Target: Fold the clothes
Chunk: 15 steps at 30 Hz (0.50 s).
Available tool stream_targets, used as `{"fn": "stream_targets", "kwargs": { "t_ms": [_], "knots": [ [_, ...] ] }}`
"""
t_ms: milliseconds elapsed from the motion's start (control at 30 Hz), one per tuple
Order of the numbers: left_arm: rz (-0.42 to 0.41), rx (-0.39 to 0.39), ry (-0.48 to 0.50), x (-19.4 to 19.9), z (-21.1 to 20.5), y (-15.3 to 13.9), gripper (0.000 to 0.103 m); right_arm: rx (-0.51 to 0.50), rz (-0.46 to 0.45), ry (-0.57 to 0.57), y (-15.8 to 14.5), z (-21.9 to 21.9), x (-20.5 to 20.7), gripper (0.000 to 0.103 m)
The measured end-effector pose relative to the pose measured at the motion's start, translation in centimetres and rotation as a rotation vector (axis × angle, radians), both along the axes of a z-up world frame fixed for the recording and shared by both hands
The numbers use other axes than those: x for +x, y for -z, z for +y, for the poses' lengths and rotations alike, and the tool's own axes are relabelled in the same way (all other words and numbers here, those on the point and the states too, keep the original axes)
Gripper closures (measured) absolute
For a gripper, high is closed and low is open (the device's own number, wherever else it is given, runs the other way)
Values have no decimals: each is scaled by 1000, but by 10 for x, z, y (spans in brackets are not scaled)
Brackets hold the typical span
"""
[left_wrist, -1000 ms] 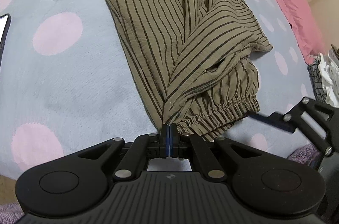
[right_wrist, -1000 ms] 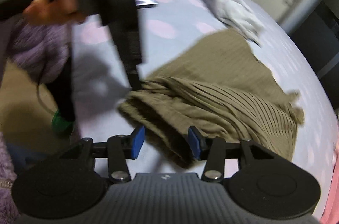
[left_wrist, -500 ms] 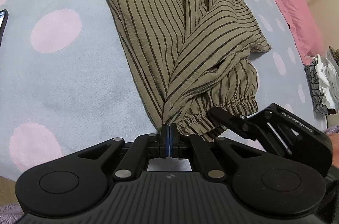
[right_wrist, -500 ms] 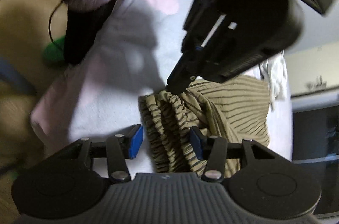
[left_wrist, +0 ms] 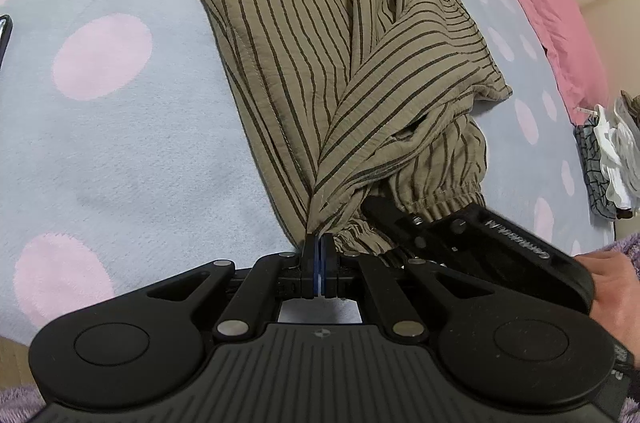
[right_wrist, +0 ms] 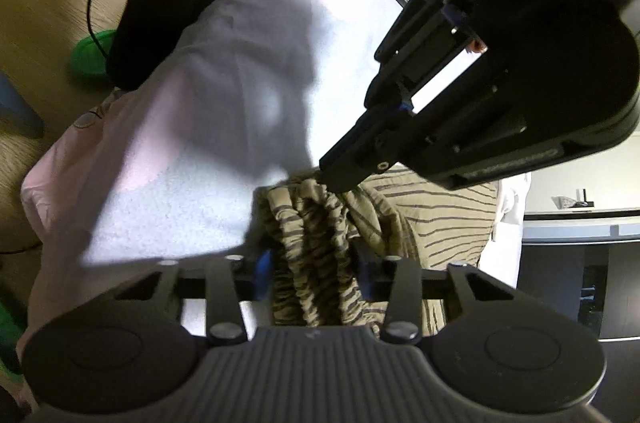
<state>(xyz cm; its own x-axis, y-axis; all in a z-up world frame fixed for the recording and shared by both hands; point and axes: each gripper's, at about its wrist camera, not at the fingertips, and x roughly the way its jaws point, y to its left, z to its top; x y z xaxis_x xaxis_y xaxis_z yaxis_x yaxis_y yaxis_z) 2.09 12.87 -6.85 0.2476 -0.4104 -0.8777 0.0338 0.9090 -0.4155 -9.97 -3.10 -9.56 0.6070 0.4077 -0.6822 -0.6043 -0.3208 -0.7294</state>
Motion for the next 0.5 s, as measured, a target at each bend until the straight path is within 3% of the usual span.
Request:
{"fn": "stream_targets", "kwargs": {
  "t_ms": [133,233,500],
  "knots": [
    [-19,-20,-12,1,2,-6,103,15,35,29,-5,-4,2,77],
    [-45,-47,-25,1,6,-15,103,27,73,60,-15,-7,5,79],
    [-59,-7,12,2,-2,-24,103,-9,194,120,-58,-43,14,81]
  ]
}}
